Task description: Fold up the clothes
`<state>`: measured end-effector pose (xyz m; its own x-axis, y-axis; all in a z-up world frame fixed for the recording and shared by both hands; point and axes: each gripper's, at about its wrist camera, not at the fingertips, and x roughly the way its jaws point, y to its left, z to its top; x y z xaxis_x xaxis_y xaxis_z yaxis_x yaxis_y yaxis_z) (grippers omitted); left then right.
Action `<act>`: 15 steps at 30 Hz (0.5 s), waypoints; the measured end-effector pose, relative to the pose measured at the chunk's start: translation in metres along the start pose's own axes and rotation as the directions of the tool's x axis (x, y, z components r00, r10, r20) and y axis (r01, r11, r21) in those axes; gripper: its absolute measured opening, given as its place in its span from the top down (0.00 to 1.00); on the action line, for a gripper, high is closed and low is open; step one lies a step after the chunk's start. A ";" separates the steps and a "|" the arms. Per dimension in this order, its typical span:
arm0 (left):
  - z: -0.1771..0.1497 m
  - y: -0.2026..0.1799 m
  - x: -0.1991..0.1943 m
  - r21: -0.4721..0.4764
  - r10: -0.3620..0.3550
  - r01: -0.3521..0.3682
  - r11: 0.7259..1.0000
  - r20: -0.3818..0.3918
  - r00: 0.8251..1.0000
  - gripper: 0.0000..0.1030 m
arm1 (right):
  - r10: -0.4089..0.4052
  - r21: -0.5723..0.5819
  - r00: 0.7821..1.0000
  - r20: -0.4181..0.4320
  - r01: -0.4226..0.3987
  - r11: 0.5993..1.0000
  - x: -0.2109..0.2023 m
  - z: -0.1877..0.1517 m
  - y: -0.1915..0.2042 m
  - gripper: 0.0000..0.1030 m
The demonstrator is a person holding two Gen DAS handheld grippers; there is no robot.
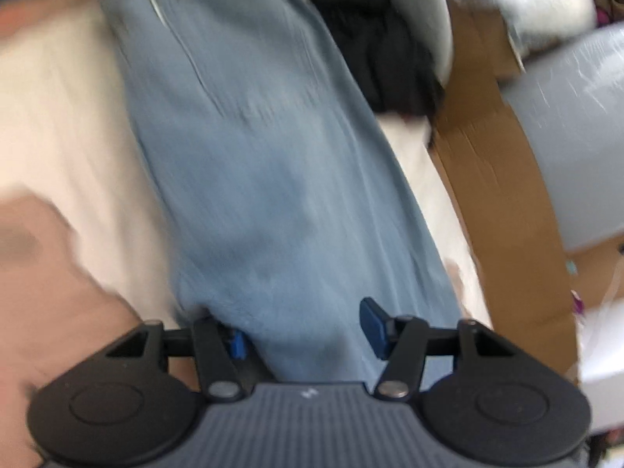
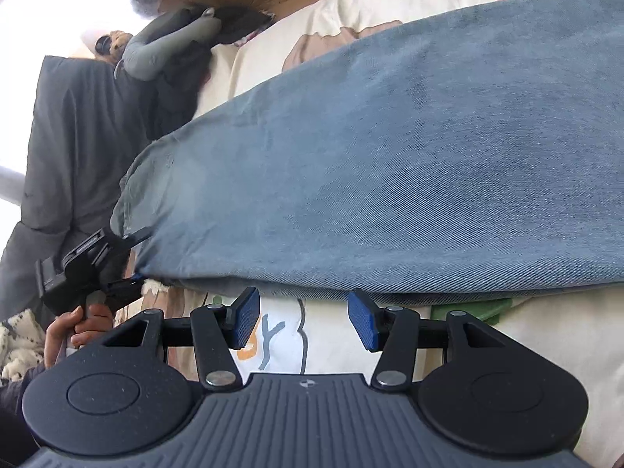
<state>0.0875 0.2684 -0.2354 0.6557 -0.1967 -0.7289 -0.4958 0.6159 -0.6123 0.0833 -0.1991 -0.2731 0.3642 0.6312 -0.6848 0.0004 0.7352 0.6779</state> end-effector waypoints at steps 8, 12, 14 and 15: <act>-0.004 0.010 -0.008 0.082 0.135 -0.136 0.987 0.021 0.991 0.81 | -0.055 0.020 0.998 0.035 0.054 0.998 -0.001 -0.003 -0.008 0.45; -0.006 0.020 -0.008 0.105 0.142 -0.141 0.984 0.005 0.990 0.83 | -0.077 0.042 0.996 0.047 0.075 0.996 -0.006 -0.003 -0.019 0.45; -0.007 0.013 -0.010 0.154 0.166 -0.165 0.974 0.005 0.986 0.83 | -0.089 0.051 0.995 0.052 0.087 0.995 -0.009 -0.004 -0.023 0.45; -0.009 0.010 -0.011 0.175 0.178 -0.175 0.969 0.000 0.984 0.83 | -0.092 0.055 0.994 0.057 0.089 0.994 -0.010 -0.005 -0.025 0.45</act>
<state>0.0704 0.2700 -0.2361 0.5571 -0.0836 -0.8262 -0.4959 0.7646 -0.4118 0.0750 -0.2228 -0.2842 0.4153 0.5454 -0.7281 0.0846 0.7738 0.6278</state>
